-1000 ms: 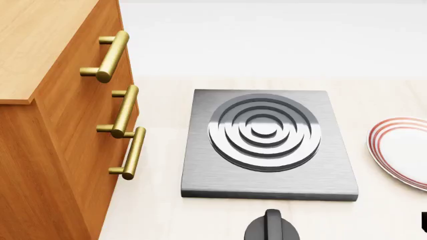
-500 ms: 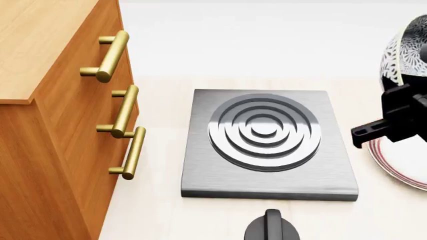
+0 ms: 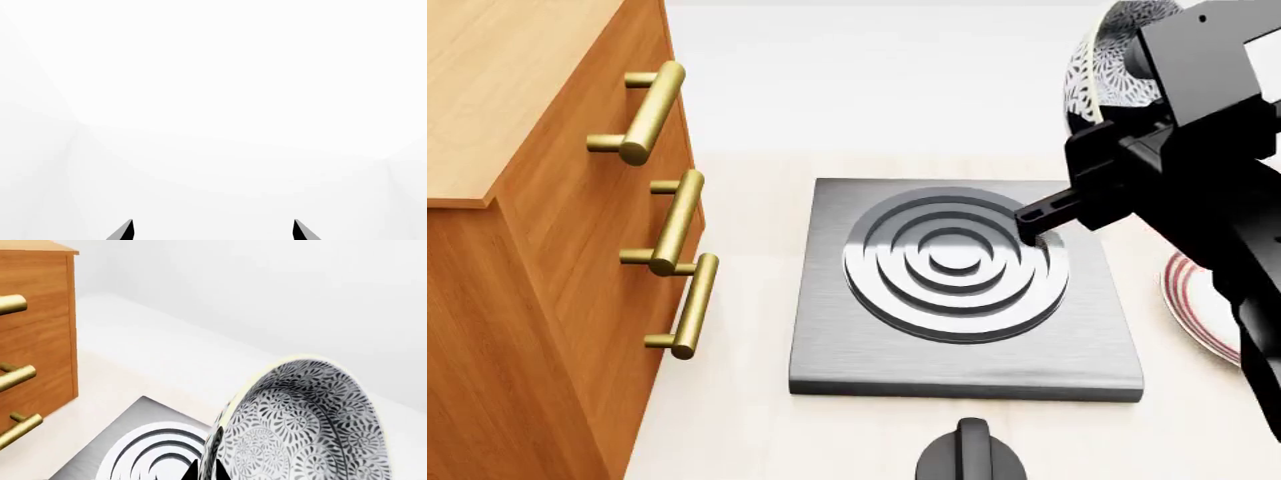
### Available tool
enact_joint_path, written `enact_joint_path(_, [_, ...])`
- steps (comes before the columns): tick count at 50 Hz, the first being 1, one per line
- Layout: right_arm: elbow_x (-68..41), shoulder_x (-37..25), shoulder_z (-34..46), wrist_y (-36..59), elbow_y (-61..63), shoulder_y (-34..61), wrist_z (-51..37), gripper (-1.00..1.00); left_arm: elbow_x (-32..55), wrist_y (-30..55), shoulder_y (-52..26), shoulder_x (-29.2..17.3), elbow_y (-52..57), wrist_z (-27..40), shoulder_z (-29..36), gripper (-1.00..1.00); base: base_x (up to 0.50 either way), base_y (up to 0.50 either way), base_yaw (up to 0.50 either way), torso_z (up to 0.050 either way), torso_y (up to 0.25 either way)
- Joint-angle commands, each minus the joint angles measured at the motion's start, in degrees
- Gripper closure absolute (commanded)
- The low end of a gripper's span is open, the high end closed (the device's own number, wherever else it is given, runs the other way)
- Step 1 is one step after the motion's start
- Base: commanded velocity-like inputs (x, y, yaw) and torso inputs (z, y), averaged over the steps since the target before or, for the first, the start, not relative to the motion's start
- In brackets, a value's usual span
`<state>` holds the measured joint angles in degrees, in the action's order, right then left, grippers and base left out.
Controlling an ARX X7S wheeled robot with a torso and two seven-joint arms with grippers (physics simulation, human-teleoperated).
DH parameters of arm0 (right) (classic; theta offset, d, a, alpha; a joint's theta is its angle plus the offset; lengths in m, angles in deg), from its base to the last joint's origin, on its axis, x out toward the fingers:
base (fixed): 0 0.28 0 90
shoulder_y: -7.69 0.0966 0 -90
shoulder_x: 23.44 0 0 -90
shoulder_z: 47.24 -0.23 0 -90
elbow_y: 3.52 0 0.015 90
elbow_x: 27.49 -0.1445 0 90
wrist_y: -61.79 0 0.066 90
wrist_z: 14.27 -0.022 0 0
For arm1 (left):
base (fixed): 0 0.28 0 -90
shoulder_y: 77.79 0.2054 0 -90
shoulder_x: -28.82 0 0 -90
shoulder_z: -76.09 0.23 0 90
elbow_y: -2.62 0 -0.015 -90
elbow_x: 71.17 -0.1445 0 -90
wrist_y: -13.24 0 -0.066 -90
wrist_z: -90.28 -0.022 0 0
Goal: Put the bowl on the stove.
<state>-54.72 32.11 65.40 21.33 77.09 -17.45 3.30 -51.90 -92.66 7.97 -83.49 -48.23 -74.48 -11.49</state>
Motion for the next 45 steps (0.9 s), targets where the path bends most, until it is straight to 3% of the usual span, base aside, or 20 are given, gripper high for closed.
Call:
enact_joint_path(1, [1.4, 4.6, 1.8, -3.8, -4.6, 2.1, 1.0, 1.0, 0.0, -0.2, 0.0, -0.1, -0.3, 0.1, 0.1, -1.0, 0.0, 0.0, 0.0, 0.0, 0.0])
enact_joint_path(8, [1.0, 5.3, 2.3, -4.3, -3.8, 1.4, 1.5, 1.0, 0.1, -0.2, -0.1, -0.2, -0.3, 0.2, 0.2, -1.0, 0.0, 0.0, 0.0, 0.0, 0.0])
enact_joint_path(11, [-0.7, 3.2, 1.0, -2.2, 3.2, -1.5, 0.1, 1.0, 0.1, -0.3, 0.0, -0.1, -0.4, 0.2, 0.4, -1.0, 0.0, 0.0, 0.0, 0.0, 0.003])
enact_joint_path(29, [-0.9, 3.1, 1.1, -2.1, 3.4, -1.5, 0.0, 1.0, 0.1, -0.4, 0.0, -0.3, -0.5, 0.5, 0.5, -1.0, 0.0, 0.0, 0.0, 0.0, 0.0])
enact_joint_path(36, [3.5, 8.0, 5.8, -9.8, -10.2, 4.0, 4.8, 1.0, 0.2, -0.4, -0.2, -0.4, -0.7, 0.5, 0.6, -1.0, 0.0, 0.0, 0.0, 0.0, 0.001])
enact_joint_path(42, [7.3, 15.3, 8.8, -21.8, -32.8, 11.3, 10.8, 1.0, 0.1, -0.3, -0.4, -0.5, -0.7, 0.6, 0.8, -1.0, 0.0, 0.0, 0.0, 0.0, 0.0])
enact_joint_path(45, [9.4, 20.2, 10.0, -30.8, -50.2, 16.9, 14.9, 1.0, 0.3, -0.3, -0.6, -0.6, -0.9, 0.5, 0.8, -1.0, 0.0, 0.0, 0.0, 0.0, 0.0])
